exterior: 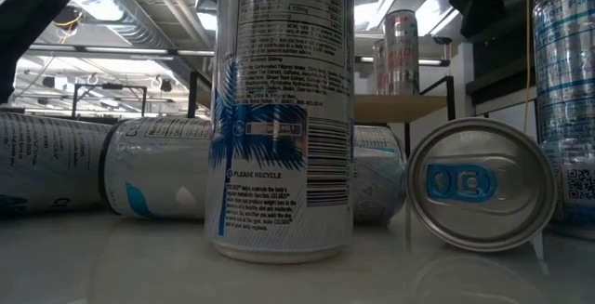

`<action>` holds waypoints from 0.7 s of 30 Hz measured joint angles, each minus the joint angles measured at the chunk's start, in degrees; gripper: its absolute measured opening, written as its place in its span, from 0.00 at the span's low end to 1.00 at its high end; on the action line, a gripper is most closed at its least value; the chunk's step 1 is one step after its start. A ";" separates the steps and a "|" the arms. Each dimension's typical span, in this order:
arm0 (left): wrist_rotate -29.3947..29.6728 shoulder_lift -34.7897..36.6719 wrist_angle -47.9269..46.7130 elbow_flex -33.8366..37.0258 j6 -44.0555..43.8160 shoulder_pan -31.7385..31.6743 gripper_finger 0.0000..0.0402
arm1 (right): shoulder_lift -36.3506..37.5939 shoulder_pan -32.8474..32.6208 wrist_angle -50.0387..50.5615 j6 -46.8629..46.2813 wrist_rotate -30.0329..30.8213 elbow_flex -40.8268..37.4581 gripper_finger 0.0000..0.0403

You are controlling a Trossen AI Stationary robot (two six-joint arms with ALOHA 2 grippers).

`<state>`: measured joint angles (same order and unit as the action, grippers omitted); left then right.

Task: Sort soda cans
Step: Put the top blue soda can on the shelf

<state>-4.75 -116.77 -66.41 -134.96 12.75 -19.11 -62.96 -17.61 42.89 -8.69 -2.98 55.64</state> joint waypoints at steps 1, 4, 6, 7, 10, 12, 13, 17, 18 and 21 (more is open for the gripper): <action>-0.36 0.00 0.00 0.00 0.00 -0.36 0.55 | 0.00 -0.02 0.00 -0.02 0.00 0.00 0.93; -0.89 -0.04 -0.07 0.48 0.00 -1.24 0.55 | 0.00 -0.01 0.00 -0.01 -0.01 0.00 0.93; -0.95 -0.02 0.14 1.83 -0.09 -1.39 0.55 | 0.00 -0.01 0.00 0.00 -0.02 0.00 0.93; -0.90 -0.05 -0.04 2.52 -0.22 -1.50 0.55 | 0.00 0.00 0.00 0.00 -0.01 0.00 0.93; -0.86 -0.20 -0.13 4.29 -0.59 -1.56 0.55 | 0.00 0.00 0.00 -0.02 -0.02 0.00 0.93; -0.96 -0.16 0.45 5.49 -0.59 -1.56 0.55 | 0.00 -0.01 0.00 -0.02 0.00 0.00 0.93; -0.97 -0.15 0.41 6.07 -0.59 -1.56 0.55 | 0.00 -0.02 0.00 -0.02 -0.02 0.00 0.93; -0.95 -0.01 0.74 7.25 -0.57 -1.56 0.56 | 0.00 0.00 0.00 -0.02 -0.01 0.00 0.93; -0.95 0.00 0.74 7.30 -0.57 -1.56 0.56 | 0.00 -0.01 0.00 -0.02 -0.01 0.00 0.93; -0.88 0.00 0.80 7.30 -0.57 -1.51 0.56 | 0.00 0.00 0.00 -0.02 -0.02 0.00 0.93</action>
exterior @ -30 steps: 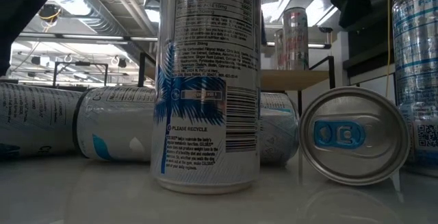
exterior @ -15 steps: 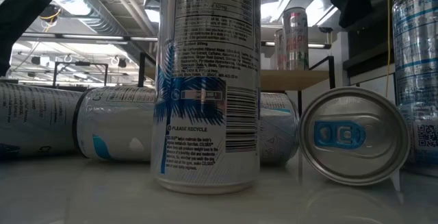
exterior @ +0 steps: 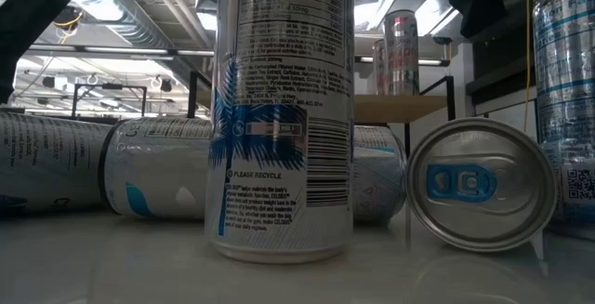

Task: Sort soda cans
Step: Put the top blue soda can on the shelf

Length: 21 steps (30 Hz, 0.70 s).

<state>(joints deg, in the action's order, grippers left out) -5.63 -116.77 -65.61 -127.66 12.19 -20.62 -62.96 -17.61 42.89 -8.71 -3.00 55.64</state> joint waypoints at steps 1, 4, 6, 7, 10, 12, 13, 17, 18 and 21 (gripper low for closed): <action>0.05 0.00 0.05 0.00 0.00 0.00 0.56 | 0.00 -0.02 0.00 0.02 0.00 0.00 0.93; 0.09 0.00 0.23 0.07 -0.02 0.00 0.57 | 0.00 -0.02 0.00 0.01 0.01 0.00 0.93; 0.29 0.00 0.41 0.09 -0.02 0.02 0.59 | 0.00 0.00 0.00 0.00 0.01 0.00 0.93; 0.35 0.00 0.58 0.11 -0.02 0.03 0.60 | 0.00 -0.01 0.00 0.01 0.01 0.00 0.93; 0.53 -0.02 1.15 0.17 -0.02 0.04 0.63 | 0.00 -0.02 0.00 0.00 0.00 0.00 0.93; 0.61 -0.09 1.64 0.20 0.00 0.04 0.64 | 0.00 -0.02 0.00 0.00 0.02 0.00 0.93; 0.65 -0.09 1.76 0.20 0.00 0.04 0.65 | 0.00 -0.02 0.00 0.00 0.00 0.00 0.93; 0.68 -0.09 1.80 0.20 0.01 0.04 0.67 | 0.00 -0.02 0.00 0.01 0.02 0.00 0.93; 0.68 -0.09 1.80 0.20 0.00 0.04 0.67 | 0.00 -0.02 0.00 0.02 0.00 0.00 0.93; 0.67 -0.09 1.80 0.20 0.13 0.04 0.69 | 0.00 -0.01 0.00 0.02 0.00 0.00 0.93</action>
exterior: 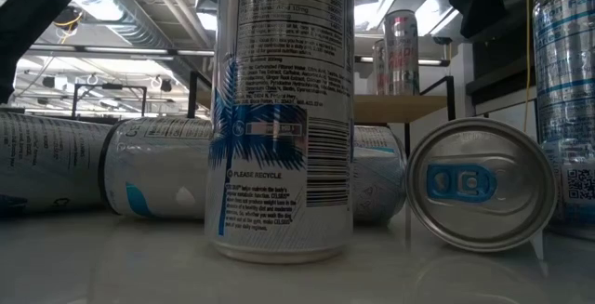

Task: Sort soda cans
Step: Put the top blue soda can on the shelf

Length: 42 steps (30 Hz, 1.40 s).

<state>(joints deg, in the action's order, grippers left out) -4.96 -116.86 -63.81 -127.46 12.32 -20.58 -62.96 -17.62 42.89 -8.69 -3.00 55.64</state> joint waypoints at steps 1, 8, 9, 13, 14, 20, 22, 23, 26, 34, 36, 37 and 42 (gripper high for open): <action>-0.01 0.00 0.00 0.00 0.21 0.00 0.70 | 0.00 -0.01 0.00 -0.01 0.00 0.00 0.93; -0.01 0.00 0.02 0.00 0.31 0.00 0.78 | 0.00 -0.01 0.00 -0.01 0.02 0.00 0.93; -0.01 0.00 0.00 0.00 0.31 0.00 0.79 | 0.00 -0.01 0.00 0.00 0.01 0.00 0.93; 0.48 0.00 0.11 0.00 -0.46 0.00 0.82 | 0.00 -0.01 0.00 -0.01 0.01 0.00 0.93; 1.10 0.00 0.09 0.00 -1.06 0.00 0.82 | 0.00 -0.01 0.00 -0.02 0.02 0.00 0.93; 2.65 -0.02 0.07 0.00 -1.54 0.00 0.81 | 0.00 0.01 -2.91 -0.04 -0.64 0.00 0.93; 2.65 -0.02 0.07 0.00 -1.55 0.06 0.81 | -0.02 0.01 -3.30 -0.04 -1.03 0.35 0.93; 2.64 -0.02 0.07 0.00 -1.55 0.11 0.81 | -0.03 -0.01 -3.32 -0.03 -1.05 0.67 0.93; 2.63 -0.02 0.07 0.00 -1.57 0.32 0.81 | -0.04 -0.01 -3.38 -0.02 -1.05 1.70 0.93; 2.61 -0.02 0.57 -0.02 -1.62 0.48 0.81 | -0.02 0.01 -3.41 0.27 -0.01 5.50 0.93; 2.65 -0.02 0.56 -0.04 -1.62 0.48 0.81 | -0.02 0.01 -3.44 0.87 0.52 6.00 0.93; 2.71 -0.02 0.55 -0.07 -1.62 0.48 0.81 | -0.02 0.01 -3.44 1.33 0.74 6.14 0.93; 2.89 -0.02 0.52 -0.09 -1.62 0.48 0.81 | -0.02 0.01 -3.48 1.66 1.07 6.29 0.93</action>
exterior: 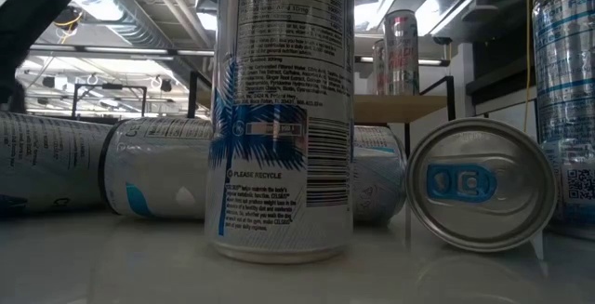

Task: Sort soda cans
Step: Put the top blue soda can on the shelf

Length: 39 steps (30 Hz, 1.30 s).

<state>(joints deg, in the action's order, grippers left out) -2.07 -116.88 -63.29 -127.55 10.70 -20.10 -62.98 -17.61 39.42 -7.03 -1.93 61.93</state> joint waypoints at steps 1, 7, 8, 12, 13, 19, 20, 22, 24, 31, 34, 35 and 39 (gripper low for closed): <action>0.00 0.00 -0.02 0.01 0.00 0.00 0.81 | 0.00 0.00 0.02 0.00 0.00 0.00 0.93; 0.04 0.00 -0.35 0.00 0.37 0.02 0.83 | 0.00 0.00 0.04 0.00 0.02 0.00 0.93; 0.04 0.00 -0.55 0.00 0.37 0.02 0.84 | 0.00 0.00 0.04 0.02 0.02 0.00 0.93; 0.27 0.00 -0.70 0.00 0.37 0.02 0.89 | 0.00 0.00 0.04 0.02 0.03 0.00 0.93; 0.51 0.00 -0.72 0.00 0.36 0.02 0.90 | 0.00 0.00 0.04 0.02 0.04 0.00 0.93; 3.17 0.15 -0.66 0.00 -1.58 0.02 0.92 | 0.00 0.00 -1.46 1.79 0.43 0.00 0.93; 3.28 0.27 -0.66 0.00 -1.60 0.02 0.92 | 0.00 0.00 -1.99 2.03 0.85 0.00 0.93; 3.21 0.57 -0.26 0.00 -1.55 0.20 0.92 | 0.00 0.00 -3.00 3.01 1.83 0.00 0.93; 3.05 1.02 -0.32 0.00 -1.55 0.34 0.91 | 0.00 0.00 -3.31 3.63 2.53 0.00 0.93; 2.95 1.44 -0.04 -0.02 -1.53 1.35 0.91 | 0.00 0.08 -3.89 4.50 6.75 0.03 0.93; 2.91 1.74 -0.13 -0.18 -1.53 1.58 0.91 | -0.02 1.47 -3.51 4.50 7.32 1.46 0.93; 2.88 1.78 -0.15 -0.48 -1.52 1.76 0.91 | -0.07 2.15 -3.55 4.51 6.91 2.18 0.93; 2.82 1.92 -0.42 -2.84 -1.51 1.84 0.91 | -0.28 5.82 -3.32 5.37 5.70 5.44 0.93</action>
<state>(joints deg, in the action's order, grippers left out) 0.75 -114.96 -63.71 -130.39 9.19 -18.26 -63.26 -11.79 36.10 -1.65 3.77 67.37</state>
